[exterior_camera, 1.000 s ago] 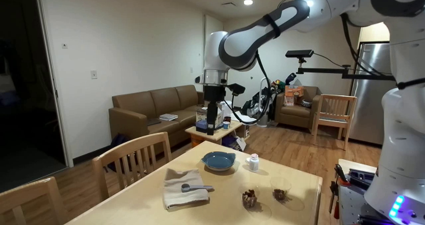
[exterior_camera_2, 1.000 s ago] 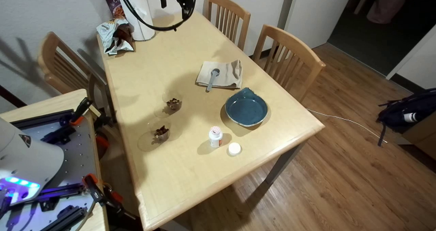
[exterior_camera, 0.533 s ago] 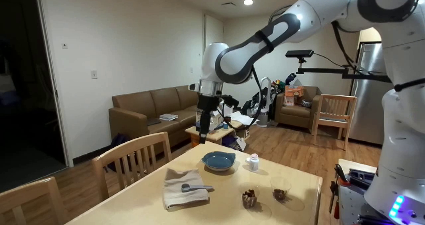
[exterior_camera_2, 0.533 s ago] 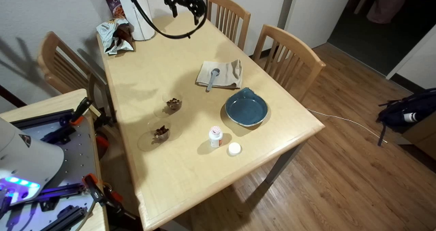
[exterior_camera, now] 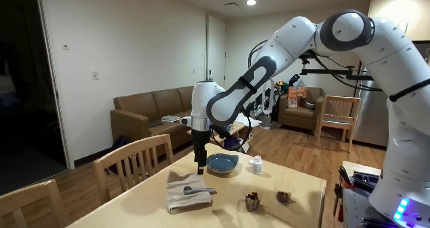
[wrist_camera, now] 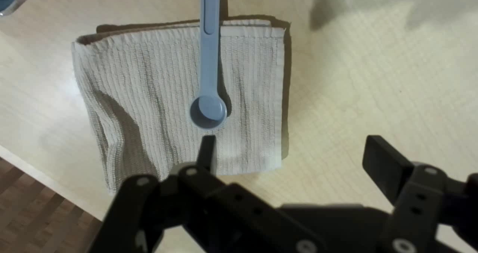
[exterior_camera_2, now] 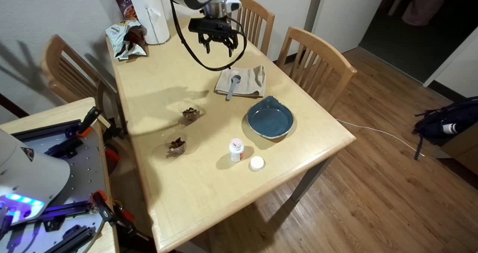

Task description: Use the towel to wipe the smaller part of the table on the right

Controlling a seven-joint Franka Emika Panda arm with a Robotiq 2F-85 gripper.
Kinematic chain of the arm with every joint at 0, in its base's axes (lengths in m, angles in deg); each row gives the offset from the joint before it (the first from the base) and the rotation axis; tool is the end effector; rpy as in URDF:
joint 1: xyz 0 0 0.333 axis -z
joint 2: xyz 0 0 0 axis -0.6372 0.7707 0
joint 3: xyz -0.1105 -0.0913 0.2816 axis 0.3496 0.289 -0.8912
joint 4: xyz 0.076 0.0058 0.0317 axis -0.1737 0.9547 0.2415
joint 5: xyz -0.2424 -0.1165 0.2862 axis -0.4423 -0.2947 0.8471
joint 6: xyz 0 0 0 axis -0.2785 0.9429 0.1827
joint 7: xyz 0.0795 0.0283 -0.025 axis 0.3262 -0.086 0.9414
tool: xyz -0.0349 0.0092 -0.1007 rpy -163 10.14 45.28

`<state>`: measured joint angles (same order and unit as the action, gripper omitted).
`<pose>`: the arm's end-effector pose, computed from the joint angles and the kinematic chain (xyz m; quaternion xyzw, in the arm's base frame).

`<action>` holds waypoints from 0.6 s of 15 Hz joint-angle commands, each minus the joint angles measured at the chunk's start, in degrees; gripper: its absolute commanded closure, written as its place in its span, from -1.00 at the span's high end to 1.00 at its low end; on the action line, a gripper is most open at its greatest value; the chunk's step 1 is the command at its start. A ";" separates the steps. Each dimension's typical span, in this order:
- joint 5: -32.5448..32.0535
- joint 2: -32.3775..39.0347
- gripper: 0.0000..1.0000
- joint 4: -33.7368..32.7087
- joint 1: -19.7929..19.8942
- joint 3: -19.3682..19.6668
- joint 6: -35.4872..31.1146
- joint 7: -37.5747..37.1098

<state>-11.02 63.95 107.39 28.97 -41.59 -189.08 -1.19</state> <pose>0.6300 0.2201 0.2063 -0.9208 -0.3878 -0.0351 0.0244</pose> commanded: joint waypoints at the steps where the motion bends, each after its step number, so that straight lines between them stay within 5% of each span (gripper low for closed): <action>1: -1.29 1.22 1.00 -1.01 0.98 -1.14 0.16 -0.75; 9: -10.52 1.05 1.00 -1.84 -2.18 3.20 1.89 -3.61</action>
<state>-17.77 65.73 105.81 27.94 -39.89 -189.67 -2.43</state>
